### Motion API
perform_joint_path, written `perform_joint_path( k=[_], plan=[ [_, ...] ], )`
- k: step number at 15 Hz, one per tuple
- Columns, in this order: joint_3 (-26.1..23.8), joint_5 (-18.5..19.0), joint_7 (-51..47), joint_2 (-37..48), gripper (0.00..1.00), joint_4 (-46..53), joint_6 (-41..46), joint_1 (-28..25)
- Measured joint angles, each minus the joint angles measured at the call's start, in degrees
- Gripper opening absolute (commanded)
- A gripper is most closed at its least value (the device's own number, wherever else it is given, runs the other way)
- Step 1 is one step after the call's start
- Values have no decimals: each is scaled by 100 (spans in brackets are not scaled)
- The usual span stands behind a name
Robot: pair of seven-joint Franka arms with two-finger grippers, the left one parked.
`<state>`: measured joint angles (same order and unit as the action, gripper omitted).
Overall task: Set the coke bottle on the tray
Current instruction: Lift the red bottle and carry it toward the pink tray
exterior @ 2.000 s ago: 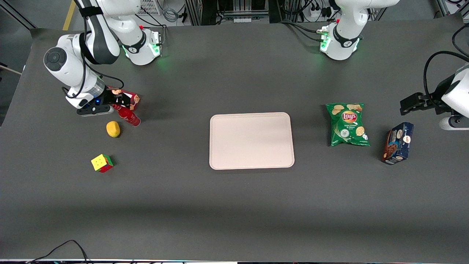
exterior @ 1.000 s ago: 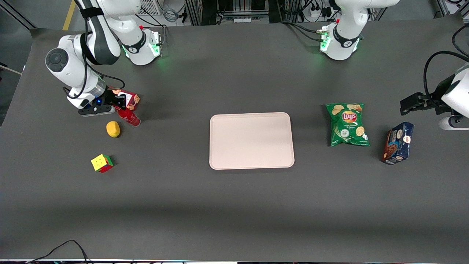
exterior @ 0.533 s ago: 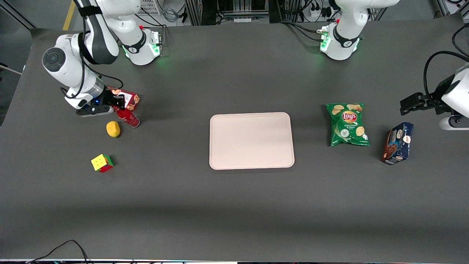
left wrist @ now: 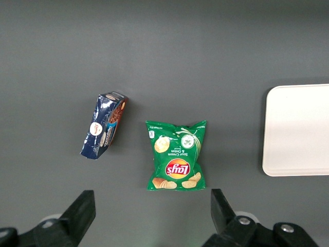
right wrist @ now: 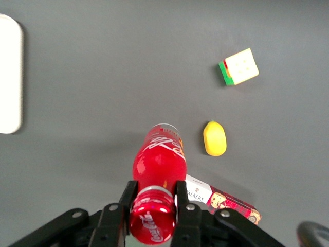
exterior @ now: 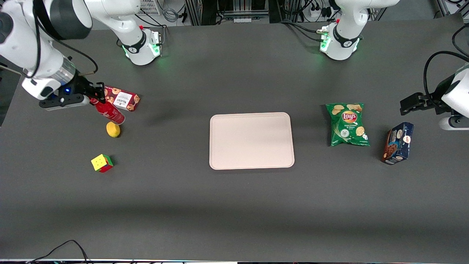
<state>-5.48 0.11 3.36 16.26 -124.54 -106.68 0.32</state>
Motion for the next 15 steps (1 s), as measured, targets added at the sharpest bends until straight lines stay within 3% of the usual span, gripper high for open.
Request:
perform_joint_path(
  k=[3,9,15],
  plan=[
    [-399,-46,-353,-264,0,1014,550,-8],
    [-1477,-220,-1840,-1297,0,2582,840,-109],
    [-1606,-124,-3414,-2743,0,3949,1025,-1092]
  ],
)
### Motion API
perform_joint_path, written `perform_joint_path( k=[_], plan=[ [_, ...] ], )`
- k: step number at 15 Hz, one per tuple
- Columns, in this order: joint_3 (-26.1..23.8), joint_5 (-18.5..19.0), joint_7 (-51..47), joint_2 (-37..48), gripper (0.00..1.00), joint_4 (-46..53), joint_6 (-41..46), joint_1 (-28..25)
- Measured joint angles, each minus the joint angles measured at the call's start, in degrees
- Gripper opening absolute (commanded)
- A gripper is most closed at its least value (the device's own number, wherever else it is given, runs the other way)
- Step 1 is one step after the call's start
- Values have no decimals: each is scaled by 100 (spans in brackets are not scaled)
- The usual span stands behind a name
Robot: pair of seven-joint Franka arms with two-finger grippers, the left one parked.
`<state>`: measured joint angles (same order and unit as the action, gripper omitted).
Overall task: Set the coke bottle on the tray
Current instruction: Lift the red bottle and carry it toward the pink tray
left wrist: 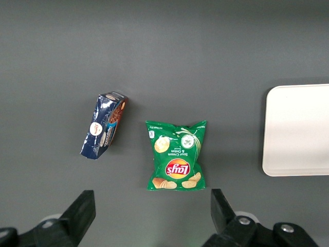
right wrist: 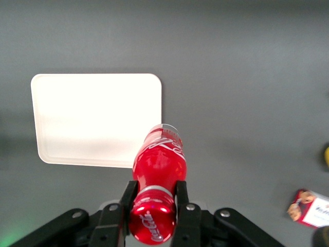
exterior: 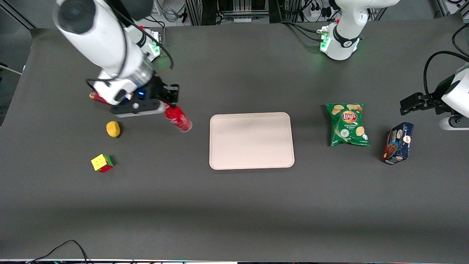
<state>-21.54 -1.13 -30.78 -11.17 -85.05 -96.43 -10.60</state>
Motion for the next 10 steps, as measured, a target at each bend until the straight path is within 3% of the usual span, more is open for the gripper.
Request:
perform_joint_path(
  k=[4,10],
  plan=[
    [0,245,-758,-802,0,343,-2,-620],
    [2,607,-1430,-1440,0,453,-373,-966]
  ],
)
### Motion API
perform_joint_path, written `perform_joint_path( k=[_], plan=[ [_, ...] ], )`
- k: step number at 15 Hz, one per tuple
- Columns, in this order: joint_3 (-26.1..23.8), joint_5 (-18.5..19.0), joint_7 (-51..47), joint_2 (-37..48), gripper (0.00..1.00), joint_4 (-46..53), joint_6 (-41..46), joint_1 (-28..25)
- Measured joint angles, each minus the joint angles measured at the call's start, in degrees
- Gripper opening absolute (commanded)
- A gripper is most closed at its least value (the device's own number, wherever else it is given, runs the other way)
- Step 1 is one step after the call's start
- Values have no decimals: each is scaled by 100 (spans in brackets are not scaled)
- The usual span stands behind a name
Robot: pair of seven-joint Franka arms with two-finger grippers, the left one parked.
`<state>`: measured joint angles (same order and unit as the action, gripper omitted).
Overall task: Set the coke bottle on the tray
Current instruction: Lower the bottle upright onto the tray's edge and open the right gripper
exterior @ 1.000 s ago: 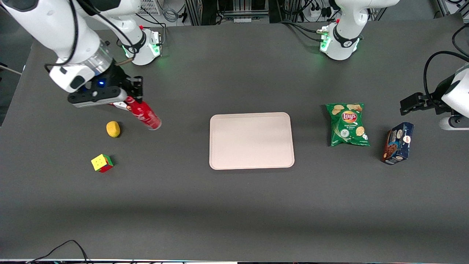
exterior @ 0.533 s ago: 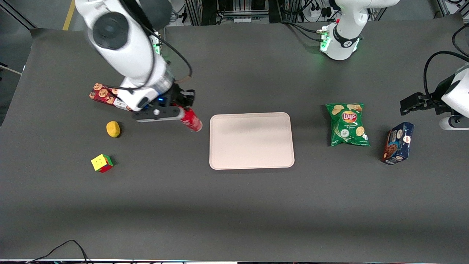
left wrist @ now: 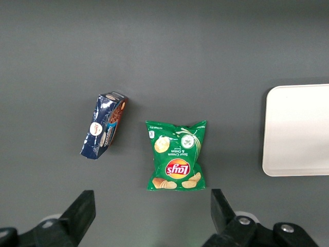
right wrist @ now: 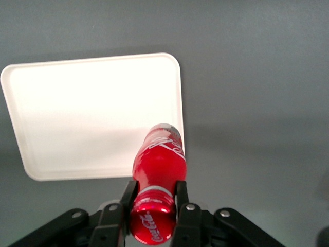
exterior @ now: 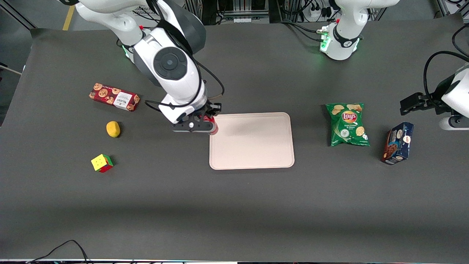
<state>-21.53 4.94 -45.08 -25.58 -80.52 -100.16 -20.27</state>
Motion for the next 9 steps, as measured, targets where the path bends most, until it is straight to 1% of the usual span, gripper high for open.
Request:
perform_joint_path(
  k=[2,5,9],
  plan=[
    [1,186,-118,-219,0,2,-257,-95],
    [1,356,-156,-601,0,-8,-663,-218],
    [1,428,-163,-827,0,-314,-1259,-245]
  ],
)
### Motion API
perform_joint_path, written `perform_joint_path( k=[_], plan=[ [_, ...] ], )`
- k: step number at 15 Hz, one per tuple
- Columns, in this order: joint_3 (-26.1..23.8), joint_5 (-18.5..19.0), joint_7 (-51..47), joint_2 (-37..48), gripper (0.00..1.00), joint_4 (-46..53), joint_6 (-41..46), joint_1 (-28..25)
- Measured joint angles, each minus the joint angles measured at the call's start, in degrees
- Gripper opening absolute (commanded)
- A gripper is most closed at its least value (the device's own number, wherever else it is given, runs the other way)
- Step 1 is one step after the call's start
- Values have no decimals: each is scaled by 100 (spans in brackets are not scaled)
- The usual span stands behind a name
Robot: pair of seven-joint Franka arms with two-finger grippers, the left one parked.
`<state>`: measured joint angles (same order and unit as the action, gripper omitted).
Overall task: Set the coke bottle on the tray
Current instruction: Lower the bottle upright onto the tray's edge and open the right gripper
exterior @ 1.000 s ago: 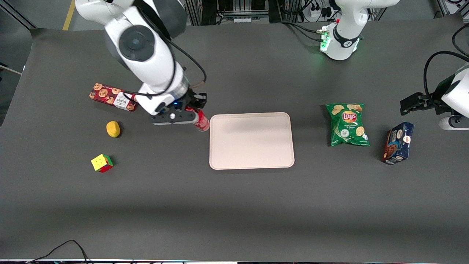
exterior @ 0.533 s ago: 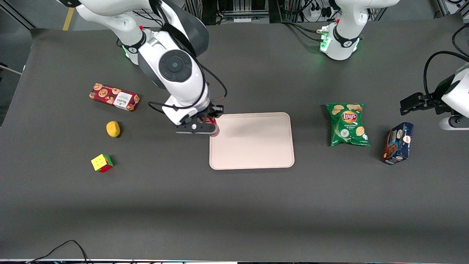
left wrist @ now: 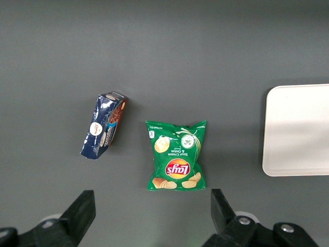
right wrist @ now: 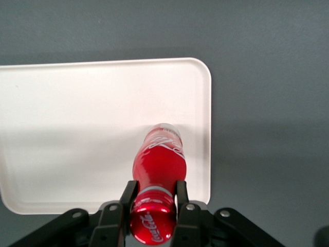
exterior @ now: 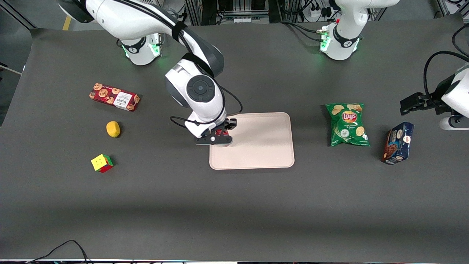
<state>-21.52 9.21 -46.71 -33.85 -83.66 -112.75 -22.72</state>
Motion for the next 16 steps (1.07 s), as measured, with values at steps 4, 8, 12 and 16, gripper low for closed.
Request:
perform_joint_path(
  k=[4,8,12,16],
  plan=[
    [3,75,-36,-16,0,-341,-252,0],
    [10,139,-99,-17,31,-472,-316,0],
    [12,154,-169,-22,100,-507,-366,0],
    [13,157,-291,-22,100,-506,-408,0]
  ],
)
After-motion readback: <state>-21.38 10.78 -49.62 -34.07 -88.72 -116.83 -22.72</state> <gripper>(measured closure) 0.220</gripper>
